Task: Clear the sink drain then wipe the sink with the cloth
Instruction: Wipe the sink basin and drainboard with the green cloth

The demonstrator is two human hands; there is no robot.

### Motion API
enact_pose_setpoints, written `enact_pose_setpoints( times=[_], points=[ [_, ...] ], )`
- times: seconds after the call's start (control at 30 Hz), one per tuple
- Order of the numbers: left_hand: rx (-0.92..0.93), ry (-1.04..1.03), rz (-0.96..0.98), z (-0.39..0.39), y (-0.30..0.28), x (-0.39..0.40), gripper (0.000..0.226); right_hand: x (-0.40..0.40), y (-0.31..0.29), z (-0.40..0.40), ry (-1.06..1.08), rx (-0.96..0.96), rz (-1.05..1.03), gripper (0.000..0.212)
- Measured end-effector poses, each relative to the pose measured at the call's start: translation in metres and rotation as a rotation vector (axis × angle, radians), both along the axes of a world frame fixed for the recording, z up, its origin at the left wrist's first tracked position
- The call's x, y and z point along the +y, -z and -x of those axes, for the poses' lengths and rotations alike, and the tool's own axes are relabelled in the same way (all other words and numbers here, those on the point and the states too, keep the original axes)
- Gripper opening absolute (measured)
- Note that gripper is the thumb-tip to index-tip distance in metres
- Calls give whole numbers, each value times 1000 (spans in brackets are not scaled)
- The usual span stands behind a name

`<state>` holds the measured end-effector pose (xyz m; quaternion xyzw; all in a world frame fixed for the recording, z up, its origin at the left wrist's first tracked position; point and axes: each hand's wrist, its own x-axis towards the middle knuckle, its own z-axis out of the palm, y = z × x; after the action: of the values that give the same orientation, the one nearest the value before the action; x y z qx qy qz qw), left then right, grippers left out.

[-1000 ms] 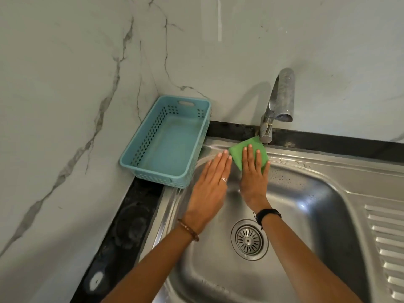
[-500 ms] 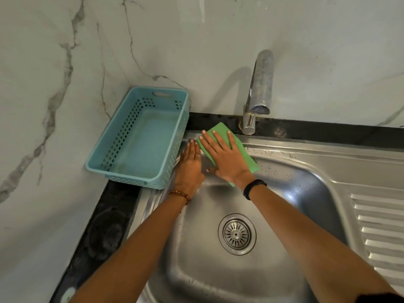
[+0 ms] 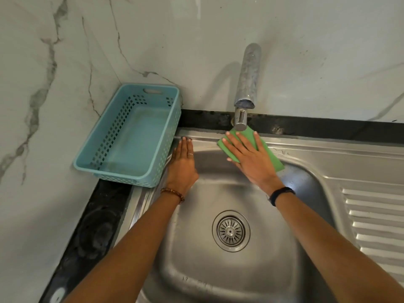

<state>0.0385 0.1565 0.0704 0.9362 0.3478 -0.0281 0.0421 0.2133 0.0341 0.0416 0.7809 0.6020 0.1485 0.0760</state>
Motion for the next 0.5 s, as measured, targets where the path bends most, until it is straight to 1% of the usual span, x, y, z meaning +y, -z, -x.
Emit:
enact_pose_setpoints(
  times=[0.17,0.23,0.33,0.4,0.5],
  points=[
    [8,22,-16,4,-1,2,76,-56,-13,-28,113,87,12,59],
    [13,41,-35,7,0,3,77,-66,-13,-22,211,186,-14,59],
    [-2,55,-59,9,2,2,82,-53,-10,3,334,325,-75,55],
    [-39,62,-65,9,4,0,86,-35,-7,17,321,354,-84,55],
    [-78,127,-54,3,11,-7,92,1,-5,36,225,375,-101,60]
  ],
)
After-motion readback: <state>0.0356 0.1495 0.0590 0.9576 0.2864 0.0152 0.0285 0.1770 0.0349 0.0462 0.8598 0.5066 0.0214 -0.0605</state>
